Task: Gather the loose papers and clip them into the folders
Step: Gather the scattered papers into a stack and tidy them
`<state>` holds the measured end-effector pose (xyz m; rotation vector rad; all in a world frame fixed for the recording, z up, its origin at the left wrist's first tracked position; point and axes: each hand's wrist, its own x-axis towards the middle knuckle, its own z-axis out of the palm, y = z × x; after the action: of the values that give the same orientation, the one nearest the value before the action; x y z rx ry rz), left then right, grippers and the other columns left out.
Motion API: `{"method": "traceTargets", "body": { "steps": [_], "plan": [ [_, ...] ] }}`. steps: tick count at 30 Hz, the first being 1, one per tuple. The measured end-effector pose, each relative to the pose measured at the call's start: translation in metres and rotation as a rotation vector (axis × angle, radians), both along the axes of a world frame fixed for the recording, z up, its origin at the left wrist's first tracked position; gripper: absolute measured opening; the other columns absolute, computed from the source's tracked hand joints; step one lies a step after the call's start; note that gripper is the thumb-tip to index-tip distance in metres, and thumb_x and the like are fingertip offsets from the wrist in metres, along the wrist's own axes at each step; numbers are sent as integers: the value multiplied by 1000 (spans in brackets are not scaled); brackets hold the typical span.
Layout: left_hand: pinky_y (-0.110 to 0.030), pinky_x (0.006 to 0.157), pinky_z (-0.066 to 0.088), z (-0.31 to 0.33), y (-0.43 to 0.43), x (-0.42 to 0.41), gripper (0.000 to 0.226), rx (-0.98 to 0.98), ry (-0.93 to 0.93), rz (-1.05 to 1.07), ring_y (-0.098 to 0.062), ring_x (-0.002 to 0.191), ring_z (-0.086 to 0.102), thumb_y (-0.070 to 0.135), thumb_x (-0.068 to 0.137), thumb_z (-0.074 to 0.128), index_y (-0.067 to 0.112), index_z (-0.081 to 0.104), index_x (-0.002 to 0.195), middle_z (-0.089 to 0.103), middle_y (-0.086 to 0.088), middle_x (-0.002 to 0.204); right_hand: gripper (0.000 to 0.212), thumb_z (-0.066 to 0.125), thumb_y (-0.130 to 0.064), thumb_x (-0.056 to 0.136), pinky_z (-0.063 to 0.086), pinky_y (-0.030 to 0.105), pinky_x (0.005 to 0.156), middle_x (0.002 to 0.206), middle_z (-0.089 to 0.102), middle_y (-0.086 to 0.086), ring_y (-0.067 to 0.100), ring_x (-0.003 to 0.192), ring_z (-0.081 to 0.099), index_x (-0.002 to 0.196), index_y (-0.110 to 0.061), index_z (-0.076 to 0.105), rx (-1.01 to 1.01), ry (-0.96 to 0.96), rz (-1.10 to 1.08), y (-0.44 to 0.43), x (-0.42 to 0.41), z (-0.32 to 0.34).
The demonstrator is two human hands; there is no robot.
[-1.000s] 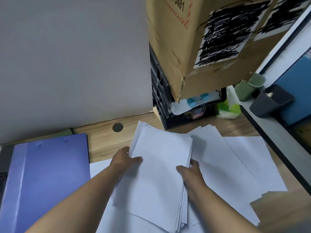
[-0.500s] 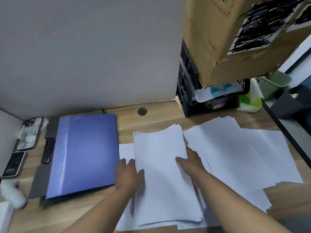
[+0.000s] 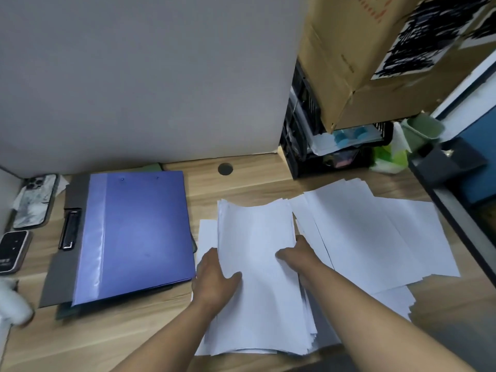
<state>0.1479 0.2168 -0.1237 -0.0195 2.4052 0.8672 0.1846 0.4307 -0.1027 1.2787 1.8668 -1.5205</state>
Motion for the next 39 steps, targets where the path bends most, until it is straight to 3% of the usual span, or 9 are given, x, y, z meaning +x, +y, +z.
{"method": "traceTargets", "body": {
  "steps": [2,4,9,17,20,23,27,31,39],
  "plan": [
    [-43,106,45,-5,-5,2,53,-22,46,25,-28,138,42,39,83,74,20,52,127,48,-3,141,40,65,-13,71,58,49,94,108,75,7,31,97,72,111,-12,68,-63,25,-33,4,5,-1],
    [-42,106,44,-6,-8,4,54,-30,31,51,-27,142,34,42,84,73,21,53,130,41,-4,148,37,65,-12,72,59,50,91,104,77,9,32,94,75,108,-13,72,-124,50,-75,2,12,1],
    [-38,96,48,-3,-8,5,33,-7,56,-19,-23,126,46,34,85,73,25,60,114,51,-2,134,42,57,-7,73,57,51,95,110,73,6,34,101,71,110,-24,66,-153,76,-107,-14,24,3],
    [-37,100,47,5,-27,4,26,147,-42,125,-18,120,45,30,83,80,28,65,104,35,3,127,58,57,-4,71,57,48,96,114,74,1,27,105,71,124,-26,63,-190,105,-158,-34,38,-6],
    [-41,86,60,1,-40,1,21,253,-114,172,-25,103,67,31,79,82,27,71,96,59,0,120,48,55,0,77,57,44,96,111,75,4,26,104,71,120,-21,66,-158,104,-153,-39,45,-7],
    [-33,71,58,8,-44,2,24,360,-196,201,-23,94,73,16,85,80,24,67,104,75,2,103,42,53,-5,82,57,33,86,111,71,0,22,101,67,119,-22,64,-46,72,-130,-52,46,-8],
    [-39,85,58,13,-39,5,35,408,-296,188,-22,101,70,17,86,81,24,59,113,72,4,111,47,48,-19,81,49,38,98,128,46,8,30,122,46,127,-23,54,359,-66,138,-73,42,-7],
    [-47,94,58,12,-38,5,40,451,-365,219,-26,103,71,17,85,82,23,59,117,72,1,114,65,51,-17,86,40,36,106,147,28,10,30,136,30,148,-23,33,373,-95,185,-86,44,-8],
    [-58,89,60,2,-57,-8,64,486,-606,278,-39,95,77,24,65,94,9,68,121,79,-13,109,51,47,-17,88,50,34,84,128,53,5,29,110,58,138,-17,38,332,5,204,-83,53,-1]
  ]
}}
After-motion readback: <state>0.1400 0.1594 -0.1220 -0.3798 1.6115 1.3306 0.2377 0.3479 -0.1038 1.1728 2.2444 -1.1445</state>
